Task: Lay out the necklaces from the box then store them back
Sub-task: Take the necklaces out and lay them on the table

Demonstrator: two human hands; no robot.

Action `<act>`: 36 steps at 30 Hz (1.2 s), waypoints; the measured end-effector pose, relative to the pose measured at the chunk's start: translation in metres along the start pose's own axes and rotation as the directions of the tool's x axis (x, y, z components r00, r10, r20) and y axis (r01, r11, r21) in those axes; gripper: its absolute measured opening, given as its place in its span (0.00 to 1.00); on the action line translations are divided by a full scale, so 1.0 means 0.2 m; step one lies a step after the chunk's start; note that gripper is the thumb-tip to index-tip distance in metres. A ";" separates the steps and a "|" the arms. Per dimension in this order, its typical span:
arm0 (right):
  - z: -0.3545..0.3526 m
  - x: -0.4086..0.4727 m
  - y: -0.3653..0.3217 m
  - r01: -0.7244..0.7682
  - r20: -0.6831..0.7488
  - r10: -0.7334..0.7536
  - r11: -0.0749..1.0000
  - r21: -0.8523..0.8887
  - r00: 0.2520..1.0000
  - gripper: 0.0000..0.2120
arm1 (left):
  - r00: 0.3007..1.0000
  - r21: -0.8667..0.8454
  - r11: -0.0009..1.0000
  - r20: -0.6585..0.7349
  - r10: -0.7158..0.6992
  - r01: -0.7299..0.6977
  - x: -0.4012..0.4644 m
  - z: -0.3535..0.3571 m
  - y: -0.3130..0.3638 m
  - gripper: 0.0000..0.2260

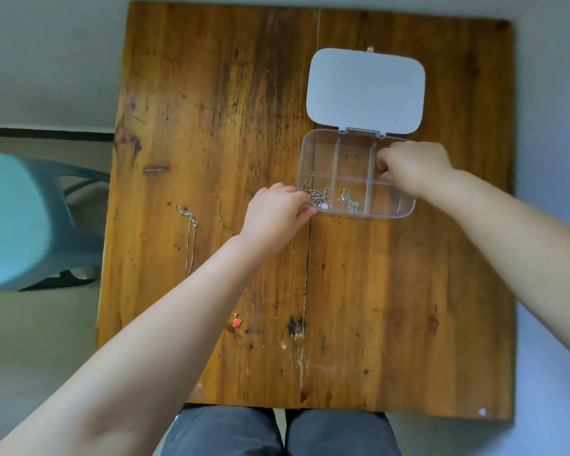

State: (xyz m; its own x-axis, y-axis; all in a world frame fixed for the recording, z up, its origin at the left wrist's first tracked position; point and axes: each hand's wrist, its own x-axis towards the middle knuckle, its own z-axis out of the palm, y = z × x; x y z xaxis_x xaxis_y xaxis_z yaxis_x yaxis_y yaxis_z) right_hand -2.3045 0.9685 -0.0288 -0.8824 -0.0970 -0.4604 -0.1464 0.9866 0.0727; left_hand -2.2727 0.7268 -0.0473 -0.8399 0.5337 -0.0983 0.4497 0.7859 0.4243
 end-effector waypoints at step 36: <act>0.48 -0.84 -1.37 -0.463 0.376 0.439 0.109 0.880 0.816 0.05 | 0.839 0.046 0.899 0.383 0.387 -0.435 -0.07 -0.08 -0.28 0.12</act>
State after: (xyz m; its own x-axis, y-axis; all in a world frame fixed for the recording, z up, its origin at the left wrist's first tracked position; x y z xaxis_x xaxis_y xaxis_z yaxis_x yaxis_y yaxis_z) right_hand -2.0729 0.7274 -0.0551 -0.6165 0.4035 -0.6762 0.7862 0.2679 -0.5569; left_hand -2.2912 0.6706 -0.0541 -0.4145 0.8711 -0.2632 0.7840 0.4887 0.3828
